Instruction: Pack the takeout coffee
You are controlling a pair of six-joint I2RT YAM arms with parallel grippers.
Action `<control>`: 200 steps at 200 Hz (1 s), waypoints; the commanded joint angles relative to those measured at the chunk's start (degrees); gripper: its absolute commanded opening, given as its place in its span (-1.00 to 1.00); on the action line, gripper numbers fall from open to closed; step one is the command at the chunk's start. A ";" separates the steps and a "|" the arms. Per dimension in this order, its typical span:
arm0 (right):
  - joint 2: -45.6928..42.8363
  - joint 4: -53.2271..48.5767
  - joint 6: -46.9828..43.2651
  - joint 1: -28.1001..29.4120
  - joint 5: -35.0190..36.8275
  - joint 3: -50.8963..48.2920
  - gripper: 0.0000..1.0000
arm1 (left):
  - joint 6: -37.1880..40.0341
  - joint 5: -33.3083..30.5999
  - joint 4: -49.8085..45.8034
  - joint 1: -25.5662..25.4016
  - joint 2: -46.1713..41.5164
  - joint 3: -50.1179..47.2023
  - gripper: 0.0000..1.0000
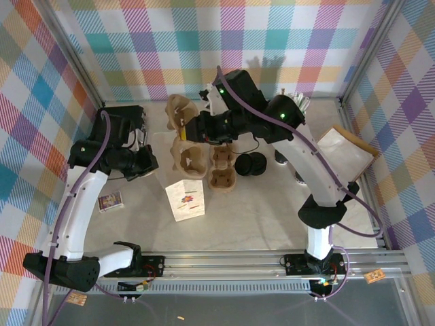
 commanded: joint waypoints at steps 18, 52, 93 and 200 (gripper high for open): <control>2.60 4.97 3.95 0.87 -1.60 1.40 -0.98 | -1.77 2.07 2.55 -1.07 -1.24 -1.39 -1.00; 5.19 4.20 4.19 1.25 1.36 1.46 -0.98 | -2.13 1.82 3.39 -2.06 -1.57 -2.30 -1.00; 7.65 1.74 1.83 1.65 6.88 1.44 -0.98 | -2.18 1.43 3.33 -2.49 -2.54 -3.44 -1.00; 10.60 -5.50 -10.32 5.44 22.80 1.76 -0.99 | -4.10 2.49 6.20 -2.80 -3.94 -6.01 -1.00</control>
